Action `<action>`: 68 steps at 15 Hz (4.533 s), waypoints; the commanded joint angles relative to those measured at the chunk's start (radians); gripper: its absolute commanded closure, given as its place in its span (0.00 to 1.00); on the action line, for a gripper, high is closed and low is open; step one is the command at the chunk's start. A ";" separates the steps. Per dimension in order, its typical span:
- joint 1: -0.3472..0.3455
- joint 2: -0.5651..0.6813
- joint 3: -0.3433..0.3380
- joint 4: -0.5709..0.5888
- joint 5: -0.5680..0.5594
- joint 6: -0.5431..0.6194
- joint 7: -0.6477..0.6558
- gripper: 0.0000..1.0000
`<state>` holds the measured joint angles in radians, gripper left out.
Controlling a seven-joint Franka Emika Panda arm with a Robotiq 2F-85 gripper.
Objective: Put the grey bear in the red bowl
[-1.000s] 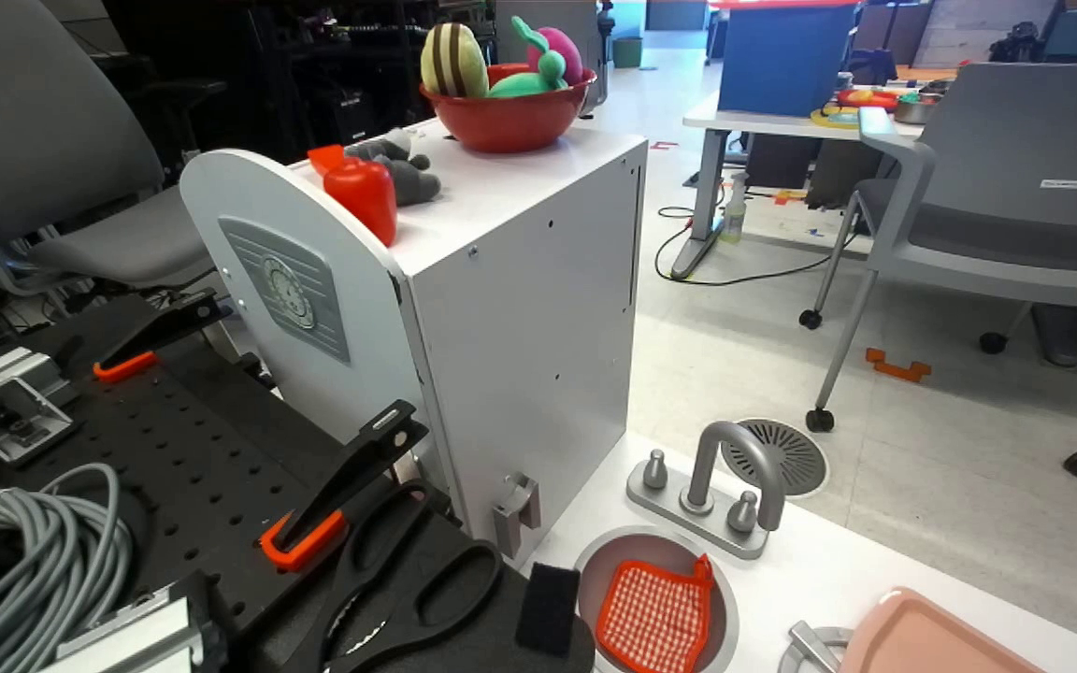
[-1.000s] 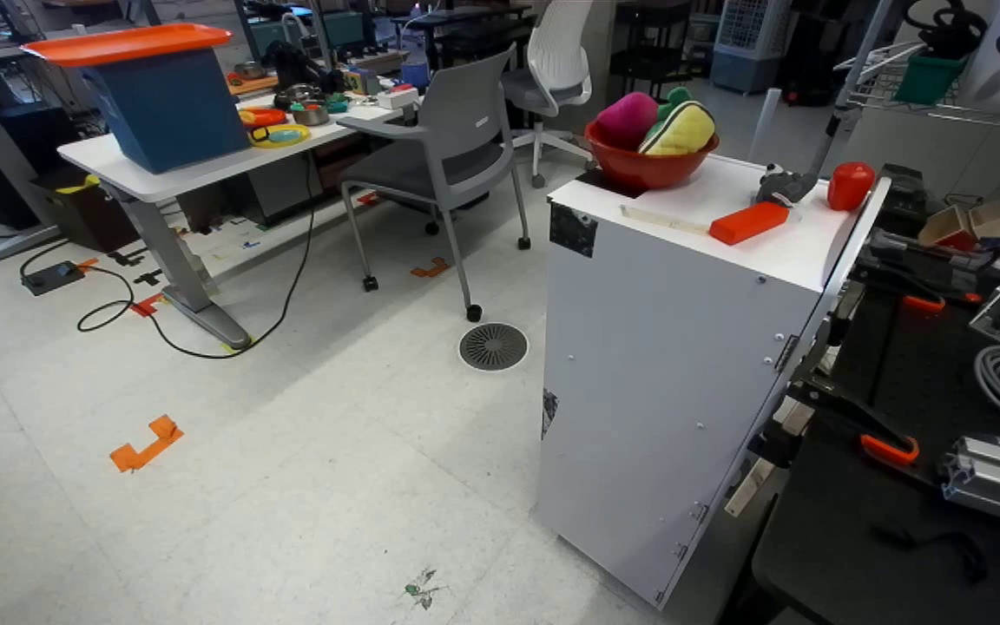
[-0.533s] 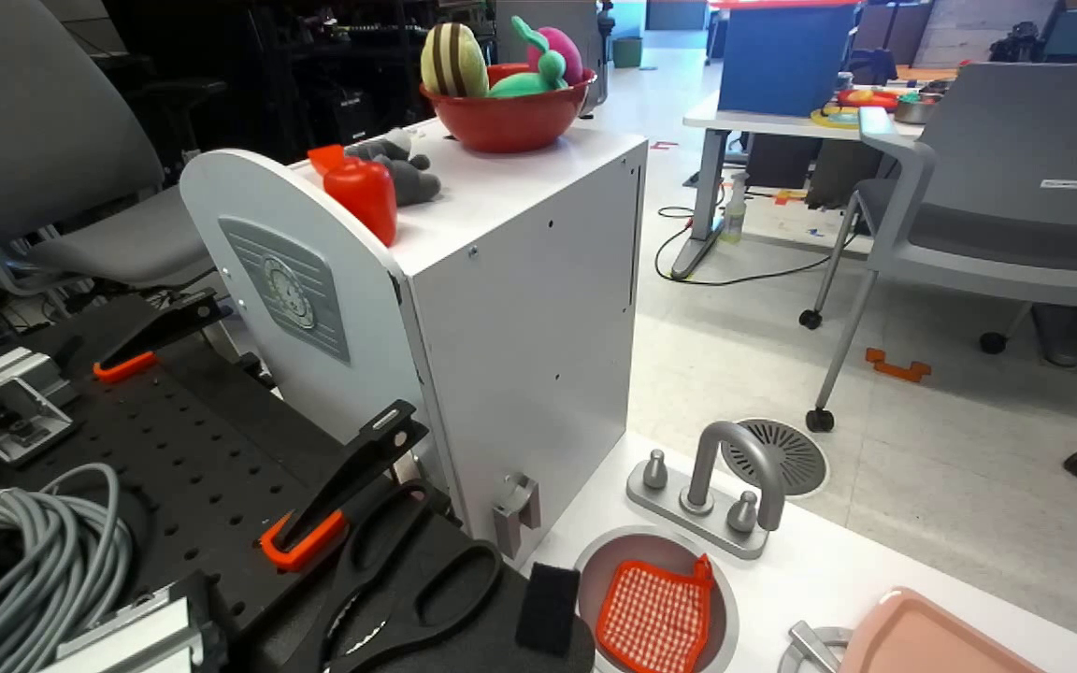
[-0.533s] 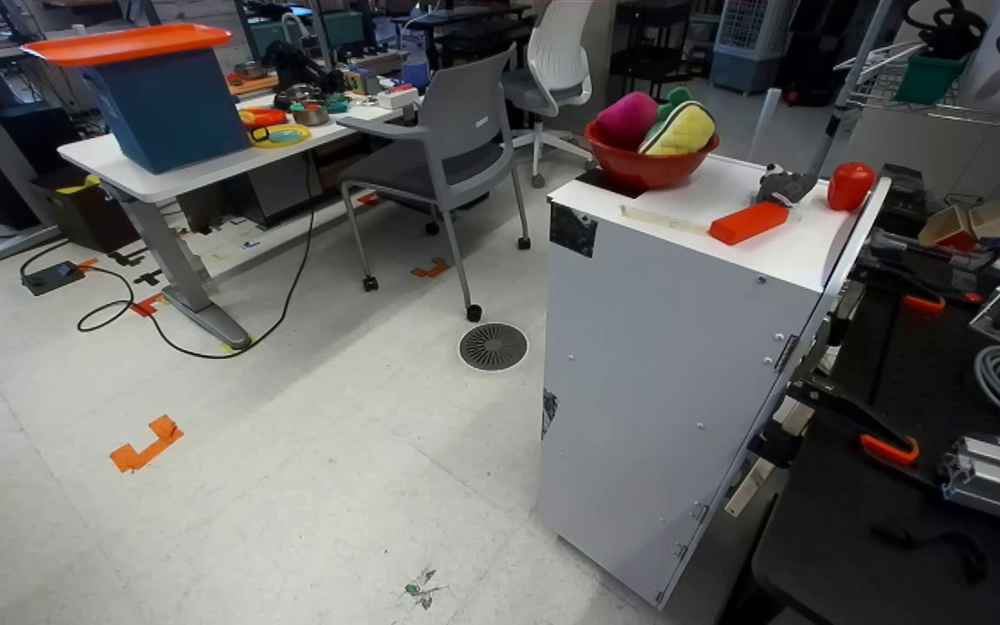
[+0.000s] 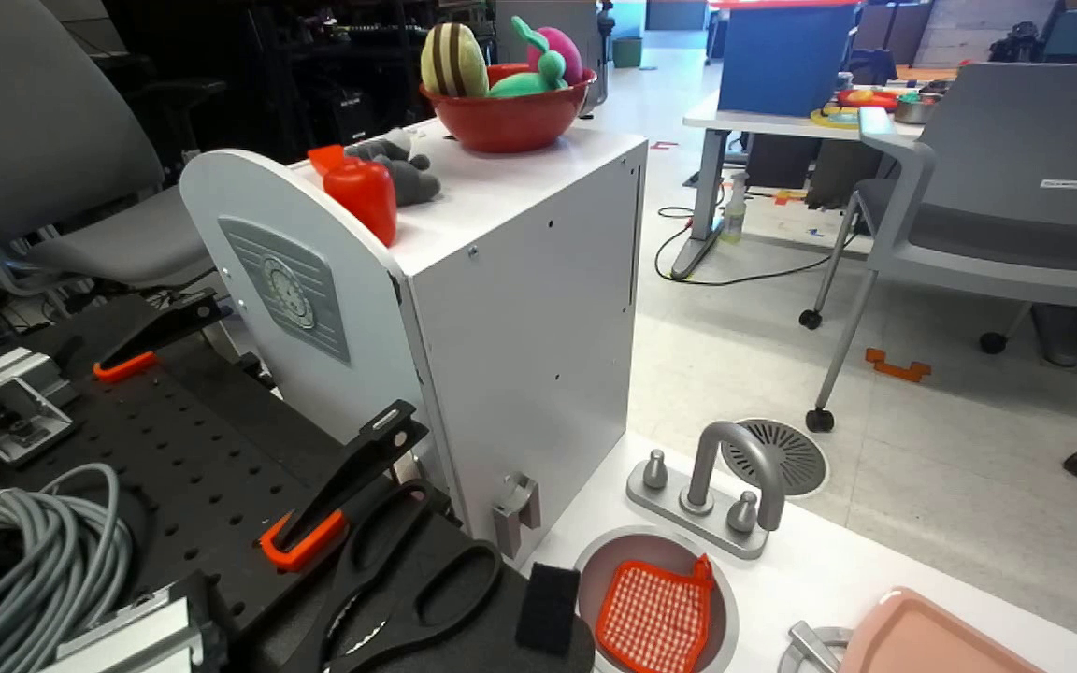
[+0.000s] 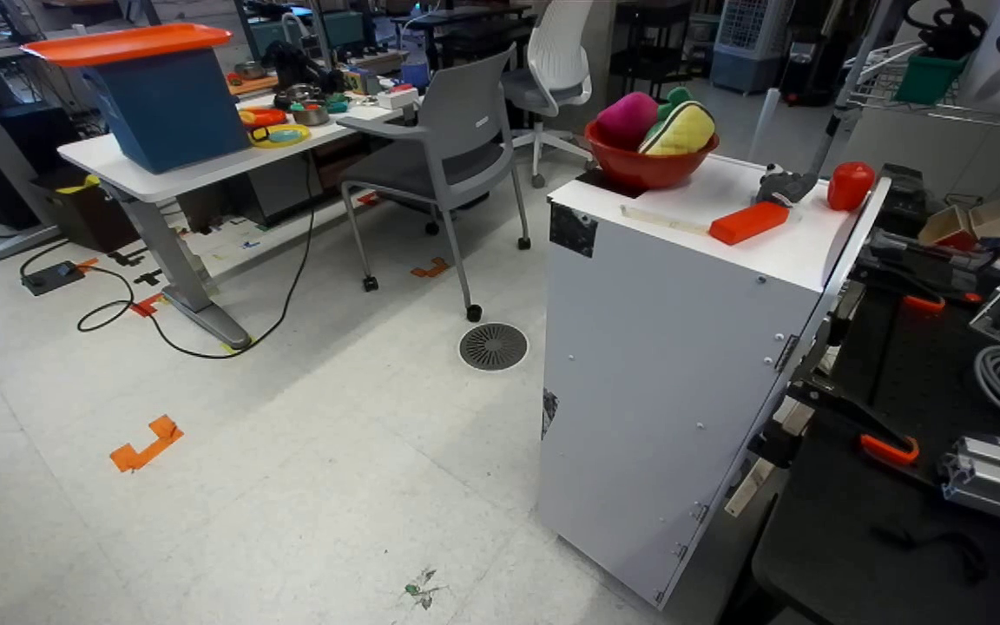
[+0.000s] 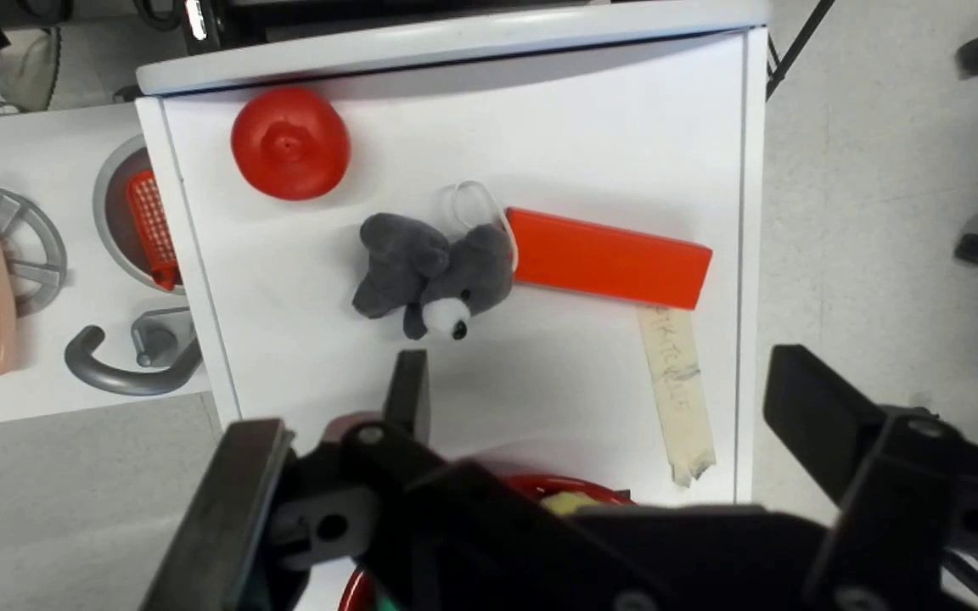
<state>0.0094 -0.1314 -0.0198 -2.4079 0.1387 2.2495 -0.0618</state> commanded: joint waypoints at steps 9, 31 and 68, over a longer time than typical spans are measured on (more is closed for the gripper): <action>-0.005 0.064 0.006 0.017 0.021 -0.096 0.002 0.00; -0.041 0.041 0.004 0.076 -0.332 -0.231 0.247 0.00; -0.014 0.263 0.012 0.077 -0.195 0.025 0.101 0.08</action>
<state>-0.0002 0.1181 -0.0047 -2.3539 -0.0696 2.2884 0.0549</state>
